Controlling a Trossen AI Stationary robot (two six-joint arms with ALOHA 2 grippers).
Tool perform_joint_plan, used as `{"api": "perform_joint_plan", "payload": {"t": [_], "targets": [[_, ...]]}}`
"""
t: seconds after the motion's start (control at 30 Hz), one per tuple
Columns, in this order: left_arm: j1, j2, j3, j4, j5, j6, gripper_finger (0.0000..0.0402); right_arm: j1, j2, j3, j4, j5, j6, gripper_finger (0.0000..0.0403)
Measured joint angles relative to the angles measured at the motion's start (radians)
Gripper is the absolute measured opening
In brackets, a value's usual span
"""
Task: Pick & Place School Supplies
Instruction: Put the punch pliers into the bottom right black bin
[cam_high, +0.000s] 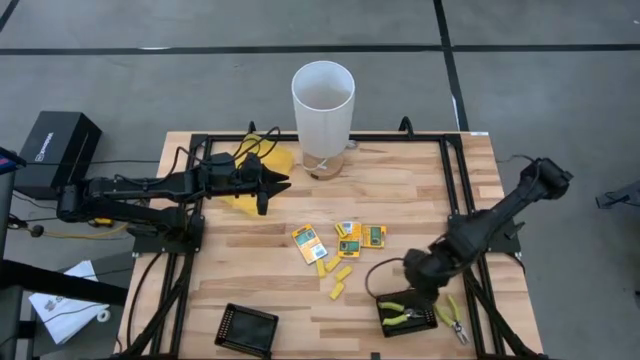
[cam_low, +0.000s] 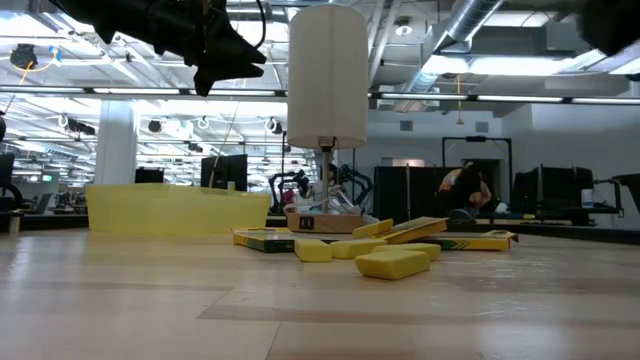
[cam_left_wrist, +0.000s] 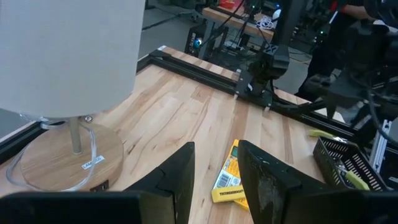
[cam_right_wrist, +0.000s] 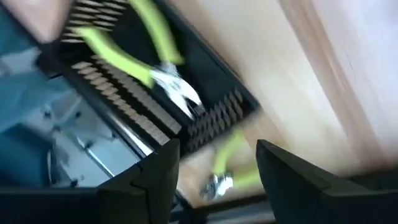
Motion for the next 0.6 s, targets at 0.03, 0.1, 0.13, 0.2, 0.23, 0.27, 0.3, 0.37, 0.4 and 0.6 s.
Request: {"api": "perform_joint_plan", "payload": {"t": [0.03,0.1,0.13,0.2,0.23,0.27,0.3,0.37,0.4,0.6], "targets": [[0.000,0.000,0.000,0.003,0.000,0.000,0.0117,0.023,-0.006,0.000,-0.019,0.008,0.070,0.0204],[0.000,0.000,0.000,0.005,0.000,0.000,0.0117,0.067,-0.009,0.000,-0.027,0.021,0.214,0.0204],[0.000,0.000,0.000,0.005,0.000,-0.001,0.0117,0.088,-0.008,0.000,-0.027,0.025,0.279,0.0203],[0.000,0.000,0.000,0.006,0.000,-0.001,0.0117,0.132,-0.004,0.000,-0.027,0.029,0.409,0.0201],[0.000,0.000,0.000,0.006,0.000,-0.001,0.0117,0.156,-0.002,0.000,-0.026,0.033,0.473,0.0200],[0.000,0.000,0.000,0.007,0.000,-0.001,0.0117,0.178,0.001,-0.003,-0.022,0.033,0.536,0.0199],[0.000,0.000,0.000,0.007,0.000,-0.001,0.0117,0.195,0.007,-0.009,-0.017,0.033,0.597,0.0198],[0.000,0.000,0.000,0.009,0.000,-0.001,0.0117,0.239,0.012,-0.030,-0.008,0.033,0.705,0.0195],[0.000,0.000,0.000,0.010,0.001,-0.001,0.0117,0.261,0.010,-0.042,0.008,0.035,0.751,0.0194],[0.000,0.000,0.000,0.010,0.004,-0.001,0.0117,0.344,0.010,-0.142,0.162,0.048,0.930,0.0185]]}}
